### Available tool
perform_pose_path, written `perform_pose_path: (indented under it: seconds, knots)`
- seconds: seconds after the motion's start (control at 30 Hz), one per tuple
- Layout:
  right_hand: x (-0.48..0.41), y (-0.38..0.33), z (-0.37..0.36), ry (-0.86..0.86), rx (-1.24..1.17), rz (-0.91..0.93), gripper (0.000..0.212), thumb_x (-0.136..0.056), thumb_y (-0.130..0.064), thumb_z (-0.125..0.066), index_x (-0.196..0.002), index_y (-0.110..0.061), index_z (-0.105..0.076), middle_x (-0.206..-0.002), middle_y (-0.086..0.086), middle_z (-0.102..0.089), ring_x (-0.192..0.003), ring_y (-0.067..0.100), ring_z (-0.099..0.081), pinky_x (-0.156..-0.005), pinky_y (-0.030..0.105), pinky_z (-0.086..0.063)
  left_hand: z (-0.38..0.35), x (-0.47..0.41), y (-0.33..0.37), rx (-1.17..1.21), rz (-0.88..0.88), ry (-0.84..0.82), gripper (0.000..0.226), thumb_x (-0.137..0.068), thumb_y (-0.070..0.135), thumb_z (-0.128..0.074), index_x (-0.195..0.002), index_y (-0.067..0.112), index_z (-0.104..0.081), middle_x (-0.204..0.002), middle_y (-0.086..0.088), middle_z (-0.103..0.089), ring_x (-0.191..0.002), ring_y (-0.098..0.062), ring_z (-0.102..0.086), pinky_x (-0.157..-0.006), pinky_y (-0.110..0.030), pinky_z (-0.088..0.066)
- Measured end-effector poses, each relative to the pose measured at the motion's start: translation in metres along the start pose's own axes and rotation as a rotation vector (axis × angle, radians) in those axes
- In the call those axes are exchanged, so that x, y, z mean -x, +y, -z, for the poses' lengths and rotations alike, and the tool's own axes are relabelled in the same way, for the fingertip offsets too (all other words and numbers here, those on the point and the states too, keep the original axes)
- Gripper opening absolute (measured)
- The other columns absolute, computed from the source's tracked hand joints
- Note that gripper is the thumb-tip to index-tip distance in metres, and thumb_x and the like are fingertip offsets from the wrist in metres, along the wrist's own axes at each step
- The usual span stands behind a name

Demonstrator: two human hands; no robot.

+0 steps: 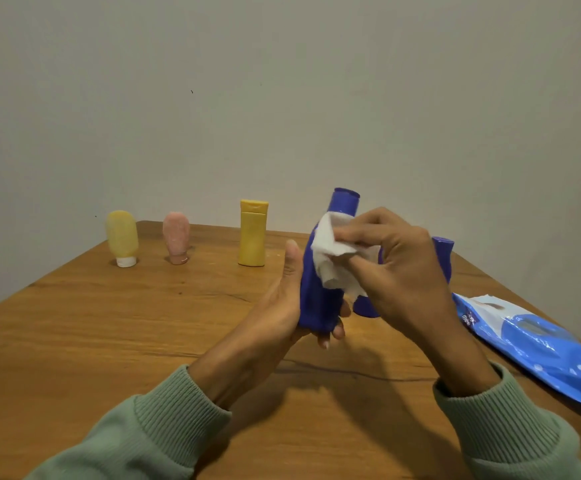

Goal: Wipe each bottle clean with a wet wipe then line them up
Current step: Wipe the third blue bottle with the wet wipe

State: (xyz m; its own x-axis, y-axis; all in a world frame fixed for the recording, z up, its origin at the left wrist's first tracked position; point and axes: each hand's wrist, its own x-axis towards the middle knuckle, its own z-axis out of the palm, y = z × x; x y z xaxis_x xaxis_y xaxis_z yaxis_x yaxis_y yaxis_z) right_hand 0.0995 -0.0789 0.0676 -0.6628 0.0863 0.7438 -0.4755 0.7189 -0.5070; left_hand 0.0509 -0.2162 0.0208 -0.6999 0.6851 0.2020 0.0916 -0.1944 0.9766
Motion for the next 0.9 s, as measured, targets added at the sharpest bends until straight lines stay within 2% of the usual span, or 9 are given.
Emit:
perform_pose_path:
  seconds: [0.07,0.17,0.23,0.33,0.4,0.57,0.73,0.9]
  knots:
    - [0.004,-0.006,-0.005,-0.119,0.005,0.009,0.028,-0.08,-0.012,-0.071,-0.105,-0.023,-0.067,-0.096,-0.025,-0.048,-0.093,-0.011,-0.052,-0.074,0.0,-0.042,0.001,-0.002,0.002,0.138,-0.02,0.02,0.074,-0.089,0.066,-0.011,-0.116,0.016,-0.057,-0.086,-0.012,-0.067,-0.07,-0.023,-0.062,-0.062,-0.033,-0.051]
    - [0.006,-0.009,-0.007,-0.268,-0.009,0.0,0.027,-0.079,-0.01,-0.071,-0.104,-0.019,-0.069,-0.095,-0.022,-0.049,-0.089,-0.004,-0.054,-0.066,0.005,-0.048,0.001,-0.006,0.005,0.256,-0.014,0.071,0.074,-0.087,0.069,-0.016,-0.103,0.014,-0.063,-0.083,-0.014,-0.069,-0.068,-0.023,-0.064,-0.06,-0.034,-0.053]
    - [0.006,-0.007,-0.006,-0.25,-0.03,0.003,0.026,-0.079,-0.008,-0.071,-0.101,-0.021,-0.069,-0.094,-0.022,-0.051,-0.087,-0.004,-0.056,-0.065,0.007,-0.049,0.0,-0.006,0.006,0.262,-0.007,0.066,0.074,-0.085,0.069,-0.019,-0.103,0.013,-0.063,-0.082,-0.014,-0.069,-0.067,-0.023,-0.064,-0.06,-0.034,-0.054]
    - [0.003,-0.001,-0.005,-0.096,-0.025,0.013,0.027,-0.08,-0.008,-0.07,-0.101,-0.025,-0.065,-0.093,-0.023,-0.053,-0.091,-0.008,-0.055,-0.072,0.004,-0.045,0.0,-0.005,0.004,0.213,-0.006,-0.009,0.078,-0.085,0.068,-0.014,-0.112,0.011,-0.059,-0.081,-0.014,-0.066,-0.066,-0.023,-0.062,-0.058,-0.032,-0.053]
    - [0.002,0.0,-0.005,-0.045,-0.023,0.016,0.026,-0.081,-0.009,-0.07,-0.104,-0.022,-0.066,-0.094,-0.023,-0.053,-0.092,-0.006,-0.056,-0.072,0.004,-0.045,0.0,-0.005,0.003,0.2,0.005,-0.035,0.08,-0.087,0.067,-0.009,-0.113,0.01,-0.059,-0.081,-0.014,-0.064,-0.066,-0.023,-0.06,-0.058,-0.032,-0.053]
    - [0.002,-0.001,-0.002,-0.191,0.038,0.015,0.027,-0.078,-0.008,-0.072,-0.104,-0.017,-0.069,-0.092,-0.023,-0.05,-0.088,-0.005,-0.054,-0.078,0.0,-0.042,0.001,-0.004,0.002,0.193,-0.002,-0.031,0.076,-0.091,0.064,-0.008,-0.111,0.011,-0.059,-0.08,-0.013,-0.064,-0.065,-0.022,-0.061,-0.057,-0.031,-0.053]
    - [-0.002,0.002,0.001,0.013,-0.012,0.01,0.026,-0.079,-0.011,-0.072,-0.104,-0.02,-0.067,-0.093,-0.023,-0.055,-0.094,-0.007,-0.056,-0.073,0.004,-0.046,0.004,-0.004,-0.001,0.14,0.0,-0.082,0.078,-0.088,0.068,-0.007,-0.115,0.018,-0.06,-0.084,-0.013,-0.064,-0.069,-0.022,-0.061,-0.06,-0.03,-0.052]
    - [0.007,-0.009,-0.006,-0.189,0.05,0.008,0.027,-0.079,-0.009,-0.071,-0.105,-0.016,-0.07,-0.088,-0.025,-0.049,-0.084,-0.003,-0.055,-0.072,0.0,-0.044,0.003,-0.006,0.001,0.128,-0.044,0.009,0.074,-0.079,0.069,-0.019,-0.105,0.014,-0.061,-0.078,-0.011,-0.068,-0.066,-0.022,-0.062,-0.061,-0.033,-0.053]
